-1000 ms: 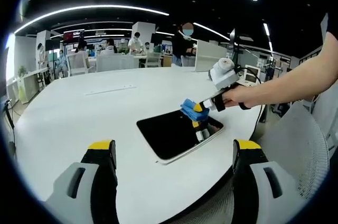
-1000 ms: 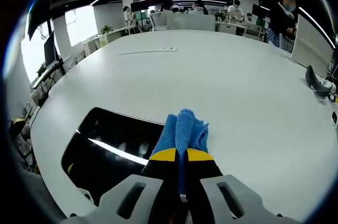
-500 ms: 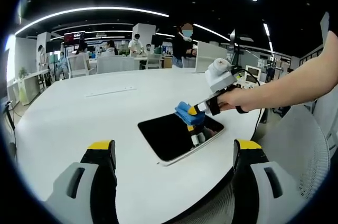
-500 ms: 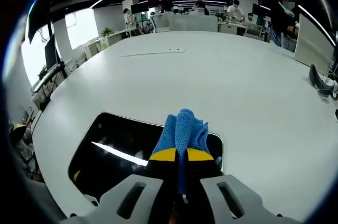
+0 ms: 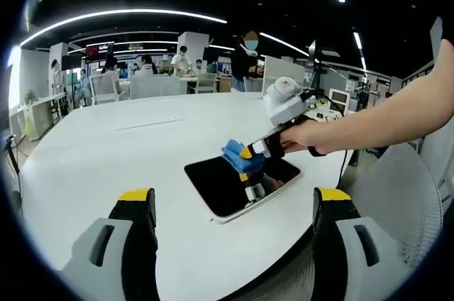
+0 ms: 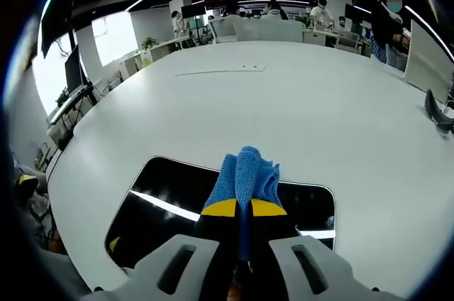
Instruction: Wipe the mirror surface with the cleaning cloth until all visible marks leave the cleaned area.
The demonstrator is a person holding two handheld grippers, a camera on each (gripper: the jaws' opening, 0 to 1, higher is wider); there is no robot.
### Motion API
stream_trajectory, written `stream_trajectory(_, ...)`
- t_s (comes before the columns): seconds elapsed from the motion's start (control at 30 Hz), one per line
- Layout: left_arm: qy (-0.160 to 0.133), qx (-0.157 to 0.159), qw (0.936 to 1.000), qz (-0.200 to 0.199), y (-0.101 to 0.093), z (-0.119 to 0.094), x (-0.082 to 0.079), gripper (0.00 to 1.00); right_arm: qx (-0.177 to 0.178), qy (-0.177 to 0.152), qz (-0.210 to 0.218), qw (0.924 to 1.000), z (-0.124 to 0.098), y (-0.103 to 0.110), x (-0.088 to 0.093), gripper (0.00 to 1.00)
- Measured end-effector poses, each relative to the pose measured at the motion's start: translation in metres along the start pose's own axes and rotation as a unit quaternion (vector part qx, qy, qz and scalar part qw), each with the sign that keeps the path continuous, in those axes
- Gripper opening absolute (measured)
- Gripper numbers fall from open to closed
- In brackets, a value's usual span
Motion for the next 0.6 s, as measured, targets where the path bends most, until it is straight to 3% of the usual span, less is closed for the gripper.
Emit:
stream_trajectory(0.37, -0.003, 0.0, 1.0, -0.002, 0.001, 0.0, -0.001, 0.91, -0.007, 0.005, -0.005, 1.0, 0.009, 0.014, -0.004, 0.0)
stream_trajectory(0.6, -0.005, 0.002, 1.0, -0.005, 0.0, 0.001, -0.001, 0.91, -0.02, 0.009, -0.012, 0.9997, 0.045, 0.014, -0.015, 0.0)
Point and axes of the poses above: the point that each gripper's makers call its tool centre point, and the gripper's own axes: z roughly forward along the fingers, y roughly to its left, x roughly out of its underside, the point moved 2 cm from there along -z, roughly backward along the fingers, and after that the axes turned 1 degree about z, right-handed, at the moved point
